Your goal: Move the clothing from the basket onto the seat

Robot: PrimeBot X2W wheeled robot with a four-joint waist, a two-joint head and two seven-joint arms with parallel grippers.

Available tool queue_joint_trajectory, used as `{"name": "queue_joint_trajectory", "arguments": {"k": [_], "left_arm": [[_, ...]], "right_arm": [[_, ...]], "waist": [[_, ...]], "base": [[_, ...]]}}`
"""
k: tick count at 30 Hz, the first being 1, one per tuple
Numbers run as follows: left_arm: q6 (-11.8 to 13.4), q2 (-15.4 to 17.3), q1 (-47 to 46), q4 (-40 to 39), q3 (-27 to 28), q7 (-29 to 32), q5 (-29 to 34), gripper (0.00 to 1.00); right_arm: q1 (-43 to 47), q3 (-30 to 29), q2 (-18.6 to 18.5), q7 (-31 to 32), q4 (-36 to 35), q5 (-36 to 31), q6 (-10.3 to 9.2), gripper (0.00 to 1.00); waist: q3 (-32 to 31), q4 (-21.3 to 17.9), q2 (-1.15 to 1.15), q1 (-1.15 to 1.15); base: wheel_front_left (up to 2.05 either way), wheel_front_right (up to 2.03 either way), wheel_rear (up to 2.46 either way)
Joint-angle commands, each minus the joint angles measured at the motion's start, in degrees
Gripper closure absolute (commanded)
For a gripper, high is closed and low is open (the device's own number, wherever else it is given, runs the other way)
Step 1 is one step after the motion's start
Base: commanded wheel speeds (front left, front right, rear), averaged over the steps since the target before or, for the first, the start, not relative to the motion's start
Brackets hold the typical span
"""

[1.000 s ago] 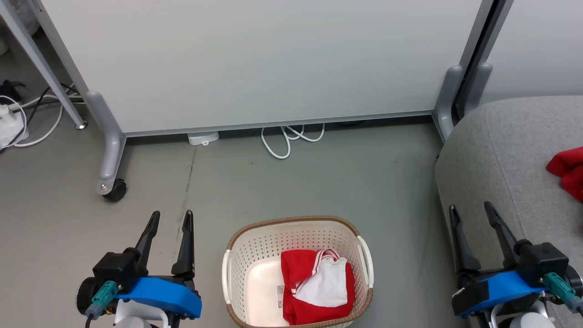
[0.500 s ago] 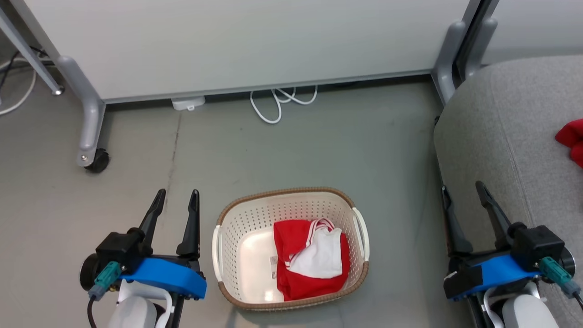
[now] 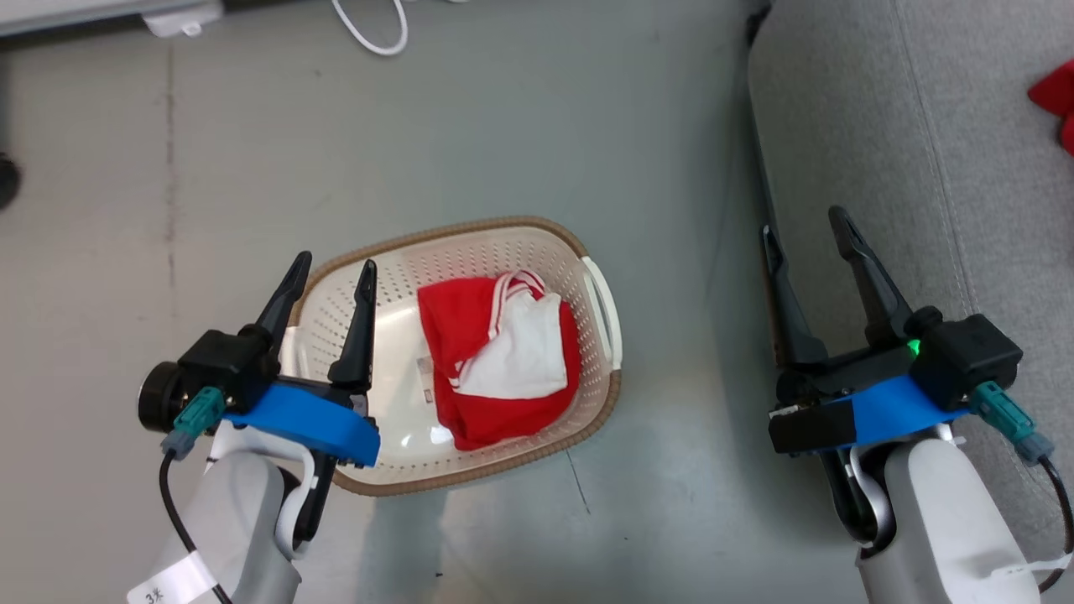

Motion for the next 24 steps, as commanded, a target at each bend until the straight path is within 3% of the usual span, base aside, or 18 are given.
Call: {"name": "queue_joint_trajectory", "arguments": {"k": [1,11,19,24], "left_arm": [[-0.1,0.8,-1.8,0.5,-0.7,-0.3,-0.1,0.0],[-0.1,4.5,-10.6,6.8,-8.2,-0.3,0.0,0.0],[-0.1,8.0,-15.7,14.1,-18.6,-0.3,-1.3,0.0],[-0.1,9.7,-18.8,19.2,-21.7,-0.3,0.3,0.0]], "right_arm": [[-1.8,0.6,0.1,-0.4,0.0,0.7,0.01,0.0],[-8.1,5.1,0.1,-1.1,-1.8,4.0,0.01,0.0],[-8.9,6.8,0.1,-1.1,-5.1,6.4,0.01,0.0],[-9.1,7.3,0.1,-1.1,-6.7,7.2,0.01,0.0]], "waist": [[6.1,-5.2,0.0,-0.01],[16.8,-11.7,0.0,-0.01],[21.7,-14.6,0.0,-0.01],[24.3,-15.8,0.0,-0.01]], "base": [[0.0,0.0,0.0],[0.0,0.0,0.0],[0.0,0.0,0.0],[0.0,0.0,0.0]]}}
